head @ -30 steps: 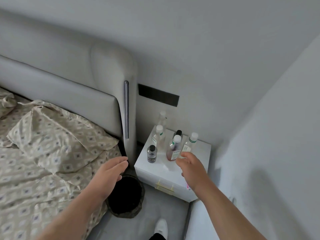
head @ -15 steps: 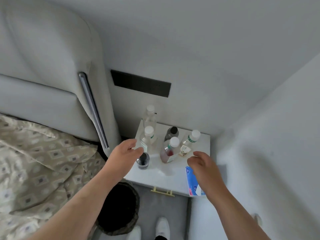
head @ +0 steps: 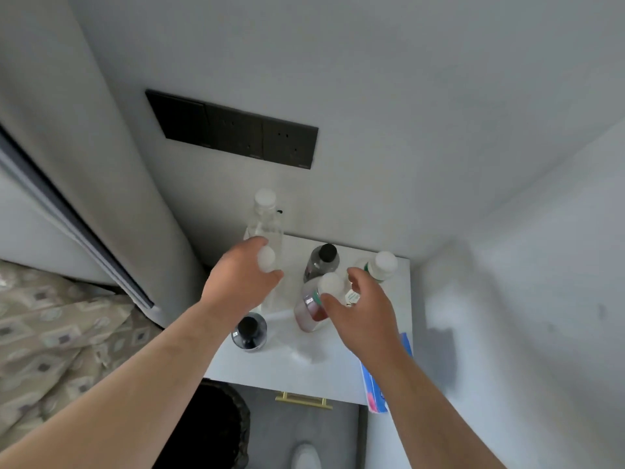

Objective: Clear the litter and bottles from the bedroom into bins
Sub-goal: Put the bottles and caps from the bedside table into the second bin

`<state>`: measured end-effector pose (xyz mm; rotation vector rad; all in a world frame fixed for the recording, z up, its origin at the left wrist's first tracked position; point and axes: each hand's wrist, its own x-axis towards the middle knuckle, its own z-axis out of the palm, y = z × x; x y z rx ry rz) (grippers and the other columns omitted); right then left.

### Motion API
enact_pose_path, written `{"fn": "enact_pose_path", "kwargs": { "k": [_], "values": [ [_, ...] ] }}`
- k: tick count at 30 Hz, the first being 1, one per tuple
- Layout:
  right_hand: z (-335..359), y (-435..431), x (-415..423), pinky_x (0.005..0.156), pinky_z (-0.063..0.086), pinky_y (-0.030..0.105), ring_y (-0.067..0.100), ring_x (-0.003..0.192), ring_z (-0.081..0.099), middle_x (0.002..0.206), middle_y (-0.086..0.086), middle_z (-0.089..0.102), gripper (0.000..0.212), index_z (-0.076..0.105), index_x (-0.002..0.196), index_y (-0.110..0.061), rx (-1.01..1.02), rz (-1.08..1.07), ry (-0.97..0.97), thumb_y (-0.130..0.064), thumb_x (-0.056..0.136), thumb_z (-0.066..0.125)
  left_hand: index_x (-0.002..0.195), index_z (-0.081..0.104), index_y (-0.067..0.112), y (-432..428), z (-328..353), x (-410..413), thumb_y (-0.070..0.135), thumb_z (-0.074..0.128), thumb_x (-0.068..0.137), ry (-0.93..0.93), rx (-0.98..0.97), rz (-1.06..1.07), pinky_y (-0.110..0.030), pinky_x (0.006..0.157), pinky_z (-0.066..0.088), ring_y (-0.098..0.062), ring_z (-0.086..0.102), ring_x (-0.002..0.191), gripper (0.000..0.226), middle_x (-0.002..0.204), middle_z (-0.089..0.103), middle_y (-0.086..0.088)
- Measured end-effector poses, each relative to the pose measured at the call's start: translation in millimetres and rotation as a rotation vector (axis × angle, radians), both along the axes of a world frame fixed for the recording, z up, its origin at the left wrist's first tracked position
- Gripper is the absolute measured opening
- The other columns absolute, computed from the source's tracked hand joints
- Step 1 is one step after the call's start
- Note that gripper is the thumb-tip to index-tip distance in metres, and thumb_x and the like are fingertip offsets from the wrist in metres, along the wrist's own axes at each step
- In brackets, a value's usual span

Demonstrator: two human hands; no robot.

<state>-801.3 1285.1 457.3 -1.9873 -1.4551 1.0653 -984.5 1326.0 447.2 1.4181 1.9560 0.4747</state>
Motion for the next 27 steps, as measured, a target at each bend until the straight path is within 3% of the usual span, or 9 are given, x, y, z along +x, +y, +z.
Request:
{"fn": "enact_pose_path", "kwargs": {
  "k": [3, 8, 11, 13, 15, 18, 21, 24, 27],
  "values": [
    [-3.7, 7.7, -2.5, 0.071, 0.037, 0.022, 0.002, 0.082, 0.046, 0.086, -0.030, 0.042, 0.037, 0.038, 0.098, -0.037, 0.011, 0.046, -0.015, -0.029, 0.080, 0.069, 0.133, 0.048, 0.028, 5.3, -0.9, 0.9, 0.027, 0.064, 0.083, 0.073, 0.006, -0.011, -0.027, 0.081, 0.046, -0.021, 0.057, 0.106, 0.051, 0.127, 0.058, 0.003],
    [-11.5, 13.2, -2.2, 0.068, 0.053, 0.034, 0.009, 0.078, 0.059, 0.084, -0.012, 0.061, 0.021, 0.055, 0.091, -0.026, 0.019, 0.090, -0.053, -0.031, 0.075, 0.068, 0.128, 0.051, 0.033, 2.5, 15.0, 2.6, 0.033, 0.064, 0.083, 0.130, 0.015, 0.011, -0.024, 0.072, 0.039, -0.017, 0.052, 0.084, 0.047, 0.115, 0.063, 0.006],
    [-15.0, 12.9, -2.5, 0.071, 0.054, 0.034, 0.009, 0.081, 0.059, 0.088, -0.012, 0.063, 0.022, 0.058, 0.096, -0.028, 0.009, 0.096, -0.040, -0.035, 0.076, 0.067, 0.124, 0.054, 0.036, -8.3, 31.2, -1.7, 0.035, 0.066, 0.080, 0.109, 0.038, 0.056, -0.028, 0.072, 0.045, -0.020, 0.058, 0.091, 0.046, 0.107, 0.064, 0.008],
    [-18.2, 12.1, -1.1, 0.074, 0.053, 0.033, 0.009, 0.084, 0.059, 0.090, -0.013, 0.064, 0.023, 0.058, 0.098, -0.028, 0.011, 0.100, -0.051, -0.033, 0.077, 0.068, 0.123, 0.056, 0.036, -17.2, 44.6, -4.6, 0.035, 0.069, 0.078, 0.083, 0.089, 0.084, -0.032, 0.080, 0.049, -0.020, 0.059, 0.098, 0.047, 0.111, 0.064, 0.011],
    [-19.7, 12.1, 0.9, 0.075, 0.051, 0.031, 0.010, 0.086, 0.058, 0.090, -0.012, 0.065, 0.024, 0.059, 0.098, -0.028, 0.020, 0.105, -0.074, -0.032, 0.077, 0.070, 0.117, 0.059, 0.036, -25.5, 57.9, -8.6, 0.033, 0.073, 0.076, 0.041, 0.160, 0.125, -0.032, 0.082, 0.049, -0.017, 0.061, 0.095, 0.044, 0.103, 0.065, 0.015],
    [-21.3, 11.6, 5.1, 0.068, 0.048, 0.025, 0.009, 0.081, 0.058, 0.084, -0.014, 0.065, 0.021, 0.060, 0.093, -0.028, 0.054, 0.114, -0.111, -0.032, 0.075, 0.072, 0.107, 0.062, 0.040, -36.8, 75.3, -16.1, 0.030, 0.077, 0.073, -0.016, 0.257, 0.182, -0.020, 0.072, 0.045, -0.005, 0.062, 0.085, 0.039, 0.087, 0.062, 0.026],
    [-19.7, 9.5, 10.6, 0.060, 0.041, 0.015, 0.004, 0.077, 0.058, 0.078, -0.019, 0.063, 0.021, 0.056, 0.087, -0.037, 0.082, 0.127, -0.120, -0.030, 0.076, 0.073, 0.108, 0.062, 0.040, -47.7, 89.2, -24.1, 0.032, 0.079, 0.071, -0.049, 0.335, 0.236, -0.014, 0.072, 0.043, 0.004, 0.060, 0.086, 0.041, 0.088, 0.062, 0.027],
    [-11.2, 4.6, 14.3, 0.059, 0.040, 0.014, 0.001, 0.077, 0.058, 0.078, -0.021, 0.063, 0.021, 0.055, 0.087, -0.039, 0.092, 0.128, -0.129, -0.031, 0.077, 0.071, 0.111, 0.062, 0.039, -57.6, 101.9, -31.6, 0.032, 0.080, 0.070, -0.071, 0.378, 0.291, -0.005, 0.067, 0.040, 0.012, 0.057, 0.085, 0.046, 0.089, 0.061, 0.027],
    [0.7, -1.3, 12.4, 0.058, 0.040, 0.015, 0.001, 0.076, 0.057, 0.077, -0.019, 0.062, 0.019, 0.057, 0.089, -0.035, 0.110, 0.140, -0.136, -0.031, 0.076, 0.071, 0.115, 0.062, 0.035, -67.1, 111.6, -38.8, 0.031, 0.080, 0.070, -0.073, 0.383, 0.331, -0.003, 0.063, 0.039, 0.007, 0.060, 0.079, 0.049, 0.091, 0.061, 0.025]
  ]
}}
